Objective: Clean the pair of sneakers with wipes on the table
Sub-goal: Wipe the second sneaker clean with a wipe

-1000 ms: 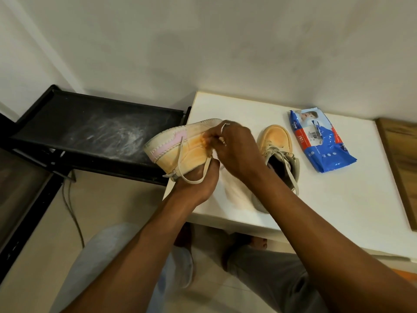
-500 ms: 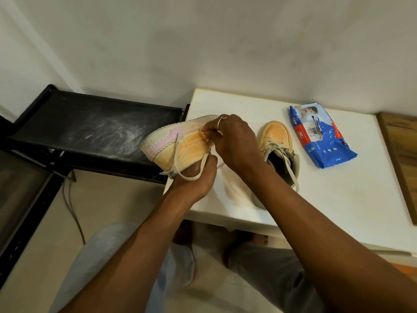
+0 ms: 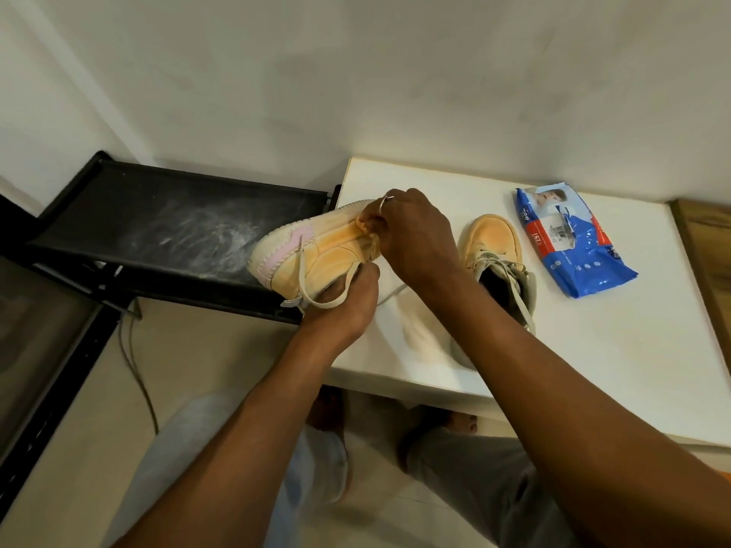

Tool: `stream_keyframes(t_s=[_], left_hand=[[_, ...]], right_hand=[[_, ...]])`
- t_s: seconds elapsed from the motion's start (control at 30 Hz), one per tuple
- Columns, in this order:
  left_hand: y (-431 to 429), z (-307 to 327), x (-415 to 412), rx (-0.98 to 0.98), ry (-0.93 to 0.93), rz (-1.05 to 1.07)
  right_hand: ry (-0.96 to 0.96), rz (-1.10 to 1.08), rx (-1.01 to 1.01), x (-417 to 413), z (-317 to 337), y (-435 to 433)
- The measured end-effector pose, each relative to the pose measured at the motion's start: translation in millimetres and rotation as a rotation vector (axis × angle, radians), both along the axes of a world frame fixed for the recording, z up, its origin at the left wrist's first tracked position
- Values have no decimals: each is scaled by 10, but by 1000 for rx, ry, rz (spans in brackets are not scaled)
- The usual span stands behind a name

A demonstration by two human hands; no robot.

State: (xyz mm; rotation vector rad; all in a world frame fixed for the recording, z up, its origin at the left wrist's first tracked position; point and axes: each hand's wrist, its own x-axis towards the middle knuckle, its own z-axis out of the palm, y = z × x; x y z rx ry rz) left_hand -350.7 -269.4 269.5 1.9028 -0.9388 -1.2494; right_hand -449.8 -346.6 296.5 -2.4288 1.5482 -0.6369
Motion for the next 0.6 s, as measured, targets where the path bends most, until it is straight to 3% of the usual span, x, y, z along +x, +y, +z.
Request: stream_keyframes(t_s=[0.2, 0.37, 0.5, 0.6], left_hand=[[53, 61, 22, -54, 42, 58], [-51, 89, -39, -20, 128, 78], [-32, 144, -102, -5, 164, -39], [-71, 151, -58, -27, 164, 84]], right_hand=[[-19, -111, 73, -111, -90, -120], [-97, 70, 92, 53, -5, -23], [-73, -85, 70, -37, -100, -151], [-104, -50, 88, 15, -97, -128]])
